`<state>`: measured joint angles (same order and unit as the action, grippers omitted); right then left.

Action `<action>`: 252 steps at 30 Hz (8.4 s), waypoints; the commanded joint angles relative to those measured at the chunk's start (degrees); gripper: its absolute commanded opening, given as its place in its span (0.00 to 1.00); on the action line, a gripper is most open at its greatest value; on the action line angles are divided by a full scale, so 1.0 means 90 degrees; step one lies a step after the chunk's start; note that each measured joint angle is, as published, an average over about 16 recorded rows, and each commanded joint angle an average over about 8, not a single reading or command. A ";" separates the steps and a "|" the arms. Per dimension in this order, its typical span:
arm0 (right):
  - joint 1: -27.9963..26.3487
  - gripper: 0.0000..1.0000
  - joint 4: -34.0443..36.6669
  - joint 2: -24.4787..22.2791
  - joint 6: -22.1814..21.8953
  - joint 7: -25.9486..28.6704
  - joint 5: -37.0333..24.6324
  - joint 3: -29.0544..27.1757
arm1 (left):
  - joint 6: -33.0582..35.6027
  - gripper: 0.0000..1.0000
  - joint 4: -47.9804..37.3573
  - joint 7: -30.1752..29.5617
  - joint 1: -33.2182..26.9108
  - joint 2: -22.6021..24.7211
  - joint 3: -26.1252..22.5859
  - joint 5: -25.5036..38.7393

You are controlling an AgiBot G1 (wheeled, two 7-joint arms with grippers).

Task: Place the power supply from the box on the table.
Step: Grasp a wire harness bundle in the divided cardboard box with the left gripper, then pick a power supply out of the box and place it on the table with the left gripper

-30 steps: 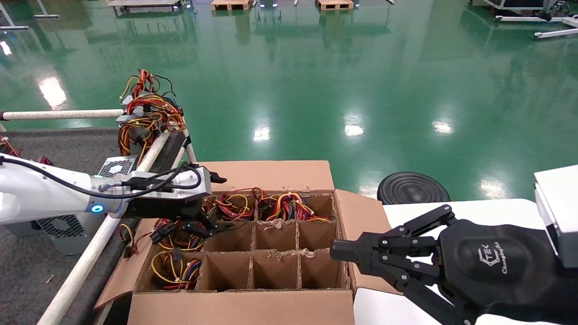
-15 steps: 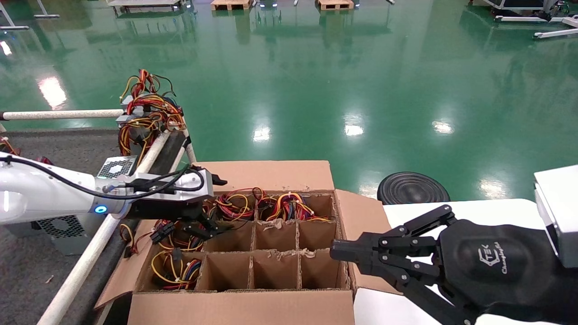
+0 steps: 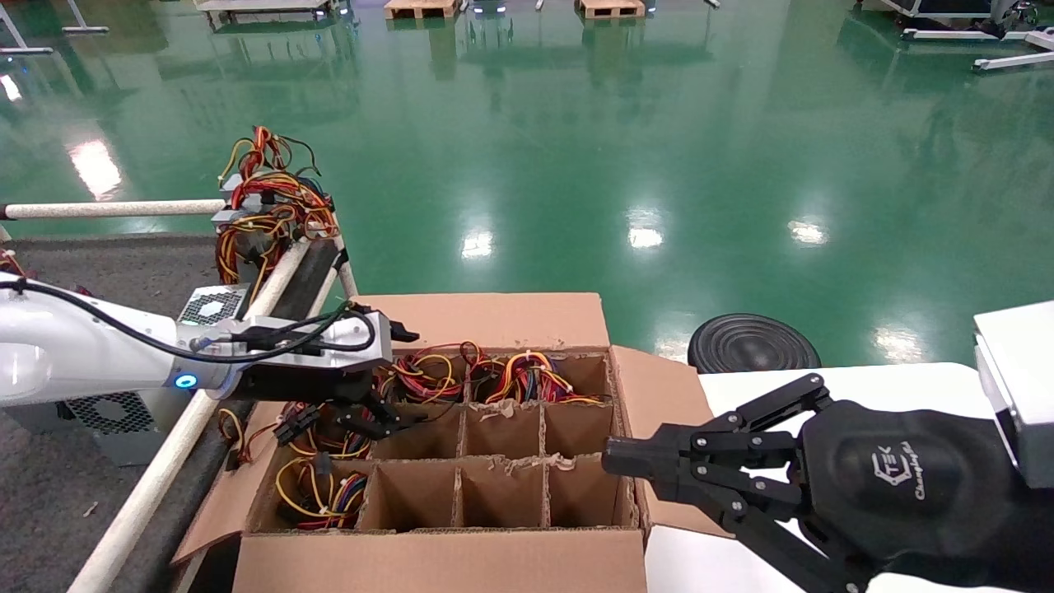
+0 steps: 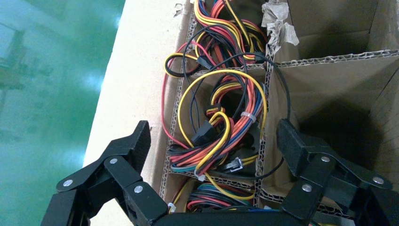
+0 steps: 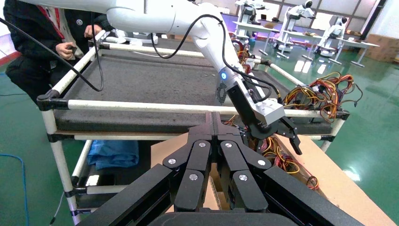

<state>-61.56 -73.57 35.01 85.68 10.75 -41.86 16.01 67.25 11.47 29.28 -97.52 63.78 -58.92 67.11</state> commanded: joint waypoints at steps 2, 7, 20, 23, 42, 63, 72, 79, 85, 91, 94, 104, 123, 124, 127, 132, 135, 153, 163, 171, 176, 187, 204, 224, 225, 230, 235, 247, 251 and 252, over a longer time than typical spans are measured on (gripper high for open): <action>0.0000 0.00 0.0000 0.0000 0.0000 0.0000 0.0000 0.0000 | 0.0034 0.00 -0.0076 0.0047 -0.0028 0.0027 0.0001 -0.0008; 0.0000 0.00 0.0000 0.0000 0.0000 0.0000 0.0000 0.0000 | 0.0086 0.00 -0.0188 0.0113 -0.0069 0.0050 0.0017 -0.0030; 0.0000 0.00 0.0000 0.0000 0.0000 0.0000 0.0000 0.0000 | 0.0215 0.00 -0.0411 0.0247 -0.0137 0.0076 0.0056 -0.0081; 0.0000 0.00 0.0000 0.0000 0.0000 0.0000 0.0000 0.0000 | 0.0242 0.00 -0.0450 0.0269 -0.0147 0.0081 0.0065 -0.0092; 0.0000 0.00 0.0000 0.0000 0.0000 0.0000 0.0000 0.0000 | 0.0469 0.00 -0.0632 0.0321 -0.0267 0.0070 0.0157 -0.0220; 0.0000 0.00 0.0000 0.0000 0.0000 0.0000 0.0000 0.0000 | 0.0806 0.00 -0.0061 0.0705 -0.0954 -0.0277 0.0478 -0.0664; 0.0000 0.00 0.0000 0.0000 0.0000 0.0000 0.0000 0.0000 | 0.0963 0.00 0.0385 0.0898 -0.1425 -0.0504 0.0683 -0.0879; 0.0000 0.00 0.0000 0.0000 0.0000 0.0000 0.0000 0.0000 | 0.0922 0.00 0.0636 0.1038 -0.1723 -0.0623 0.0867 -0.0900; 0.0000 0.00 0.0000 0.0000 0.0000 0.0000 0.0000 0.0000 | 0.0780 0.00 0.0743 0.1114 -0.1940 -0.0659 0.0963 -0.0829; 0.0000 0.00 0.0000 0.0000 0.0000 0.0000 0.0000 0.0000 | 0.0490 0.00 0.0803 0.1267 -0.2184 -0.0671 0.1077 -0.0690; 0.0000 0.00 0.0000 0.0000 0.0000 0.0000 0.0000 0.0000 | 0.0258 0.00 0.0830 0.1402 -0.2317 -0.0679 0.1142 -0.0587; 0.0000 0.00 0.0000 0.0000 0.0000 0.0000 0.0000 0.0000 | -0.0590 0.00 0.0752 0.1791 -0.2747 -0.0617 0.1241 -0.0172; 0.0000 0.00 0.0000 0.0000 0.0000 0.0000 0.0000 0.0000 | -0.2524 0.00 0.0066 0.2444 -0.3573 -0.0411 0.1232 0.0665; 0.0000 0.00 0.0000 0.0000 0.0000 0.0000 0.0000 0.0000 | -0.2605 0.00 0.0029 0.2471 -0.3605 -0.0422 0.1216 0.0708; 0.0000 0.00 0.0000 0.0000 0.0000 0.0000 0.0000 0.0000 | -0.2828 0.00 -0.0082 0.2537 -0.3691 -0.0462 0.1165 0.0830; 0.0000 0.00 0.0000 0.0000 0.0000 0.0000 0.0000 0.0000 | -0.3168 0.00 -0.0308 0.2609 -0.3821 -0.0504 0.1051 0.1034; 0.0000 0.00 0.0000 0.0000 0.0000 0.0000 0.0000 0.0000 | -0.3337 0.00 -0.0458 0.2627 -0.3878 -0.0524 0.0973 0.1146; 0.0000 0.00 0.0000 0.0000 0.0000 0.0000 0.0000 0.0000 | -0.3763 0.00 -0.1041 0.2517 -0.3902 -0.0957 0.0640 0.1539; 0.0000 0.00 0.0000 0.0000 0.0000 0.0000 0.0000 0.0000 | -0.3879 0.00 -0.1257 0.2401 -0.3965 -0.1216 0.0517 0.1669; 0.0000 0.00 0.0000 0.0000 0.0000 0.0000 0.0000 0.0000 | -0.3894 0.00 -0.1383 0.2313 -0.3946 -0.1342 0.0436 0.1751; 0.0000 0.00 0.0000 0.0000 0.0000 0.0000 0.0000 0.0000 | -0.3878 0.00 -0.1446 0.2263 -0.3921 -0.1393 0.0389 0.1799; 0.0000 0.00 0.0000 0.0000 0.0000 0.0000 0.0000 0.0000 | -0.3827 0.00 -0.1538 0.2172 -0.3858 -0.1492 0.0287 0.1902; 0.0000 0.00 0.0000 0.0000 0.0000 0.0000 0.0000 0.0000 | -0.3758 0.00 -0.1597 0.1949 -0.3723 -0.1563 0.0190 0.2004; 0.0000 0.00 0.0000 0.0000 0.0000 0.0000 0.0000 0.0000 | -0.3603 0.00 -0.1561 0.1717 -0.3417 -0.1541 0.0175 0.2031; 0.0000 0.00 0.0000 0.0000 0.0000 0.0000 0.0000 0.0000 | -0.3594 0.00 -0.1558 0.1709 -0.3403 -0.1542 0.0176 0.2030; 0.0000 0.00 0.0000 0.0000 0.0000 0.0000 0.0000 0.0000 | -0.3541 0.00 -0.1544 0.1666 -0.3334 -0.1555 0.0189 0.2021; 0.0000 0.00 0.0000 0.0000 0.0000 0.0000 0.0000 0.0000 | -0.3481 0.00 -0.1530 0.1625 -0.3273 -0.1577 0.0208 0.2004; 0.0000 0.00 0.0000 0.0000 0.0000 0.0000 0.0000 0.0000 | -0.3328 0.00 -0.1498 0.1534 -0.3137 -0.1642 0.0266 0.1952; 0.0000 0.00 0.0000 0.0000 0.0000 0.0000 0.0000 0.0000 | -0.3278 0.00 -0.1501 0.1509 -0.3088 -0.1681 0.0282 0.1937; 0.0000 0.00 0.0000 0.0000 0.0000 0.0000 0.0000 0.0000 | -0.3267 0.00 -0.1503 0.1503 -0.3076 -0.1693 0.0286 0.1934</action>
<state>-61.56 -73.57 35.01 85.68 10.75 -41.86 16.01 37.85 -2.13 42.79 -125.20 48.42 -56.34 84.51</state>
